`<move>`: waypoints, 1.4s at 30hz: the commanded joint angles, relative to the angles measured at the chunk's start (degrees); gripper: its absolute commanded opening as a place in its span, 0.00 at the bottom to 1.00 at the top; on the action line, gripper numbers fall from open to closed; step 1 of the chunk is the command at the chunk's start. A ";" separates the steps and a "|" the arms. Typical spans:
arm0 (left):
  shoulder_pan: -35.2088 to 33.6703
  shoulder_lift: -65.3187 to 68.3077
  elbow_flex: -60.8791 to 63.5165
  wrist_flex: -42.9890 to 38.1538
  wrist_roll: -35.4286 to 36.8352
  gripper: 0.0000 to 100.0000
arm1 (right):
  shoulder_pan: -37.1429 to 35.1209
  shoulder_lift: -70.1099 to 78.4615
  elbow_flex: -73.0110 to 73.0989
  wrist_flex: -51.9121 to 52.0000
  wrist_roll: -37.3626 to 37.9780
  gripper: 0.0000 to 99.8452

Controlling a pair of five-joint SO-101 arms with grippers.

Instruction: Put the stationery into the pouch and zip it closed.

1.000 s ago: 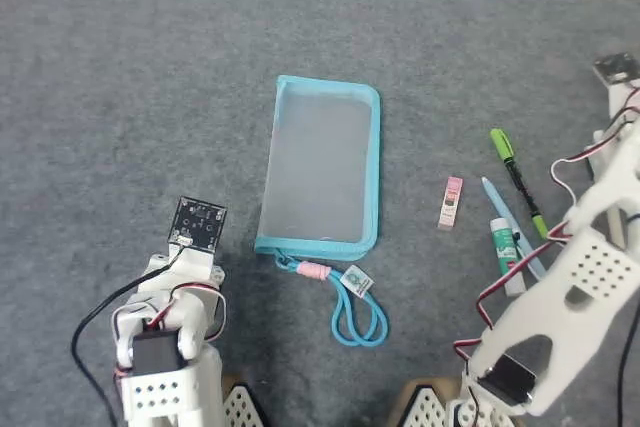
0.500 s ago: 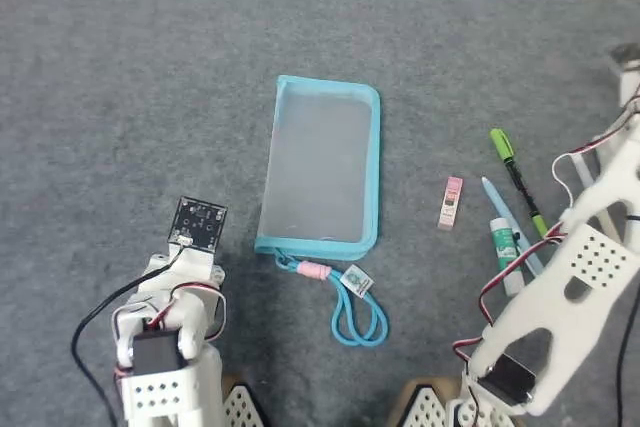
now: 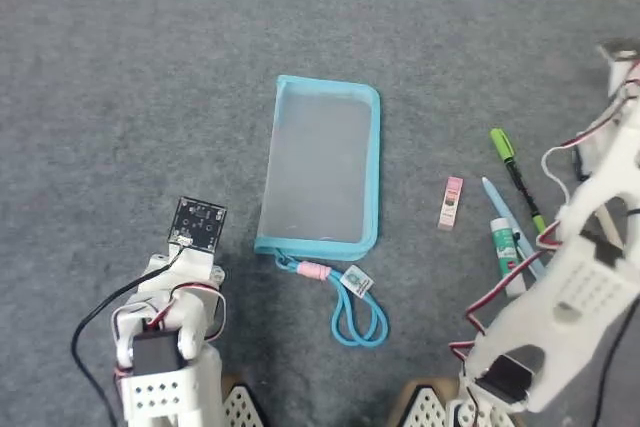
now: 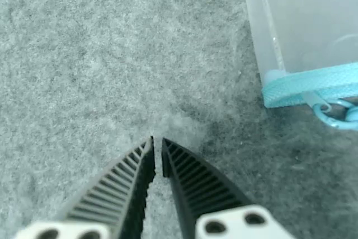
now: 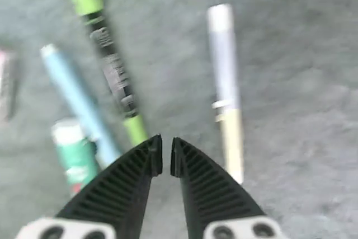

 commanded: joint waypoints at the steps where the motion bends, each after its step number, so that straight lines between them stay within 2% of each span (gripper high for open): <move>1: -0.35 -1.05 -0.31 0.09 -0.62 0.02 | -4.35 -13.23 16.26 -4.00 1.49 0.02; 7: -0.35 -1.05 -0.31 0.09 -0.62 0.02 | -6.81 -16.57 34.55 -19.56 1.85 0.02; 11: -0.35 -1.05 -0.31 0.09 -0.62 0.02 | -7.43 -16.40 39.30 -28.35 1.58 0.03; 14: -0.35 -1.05 -0.31 0.09 -0.62 0.02 | -8.84 -15.60 40.79 -28.62 2.02 0.04; 21: -0.35 -1.05 -0.31 0.09 -0.62 0.02 | -10.68 -11.30 40.62 -29.41 2.02 0.16; 29: -0.35 -1.05 -0.31 0.09 -0.62 0.02 | -9.63 -9.98 40.44 -33.10 2.11 0.16; 35: -0.35 -1.05 -0.31 0.09 -0.62 0.02 | -9.36 -5.05 40.26 -35.56 2.11 0.15; 40: -0.35 -1.05 -0.31 0.09 -0.62 0.02 | -8.22 -4.18 40.18 -35.12 1.85 0.00; 42: -0.35 -1.05 -0.31 0.09 -0.62 0.02 | -6.64 -4.88 39.82 -35.03 1.67 0.02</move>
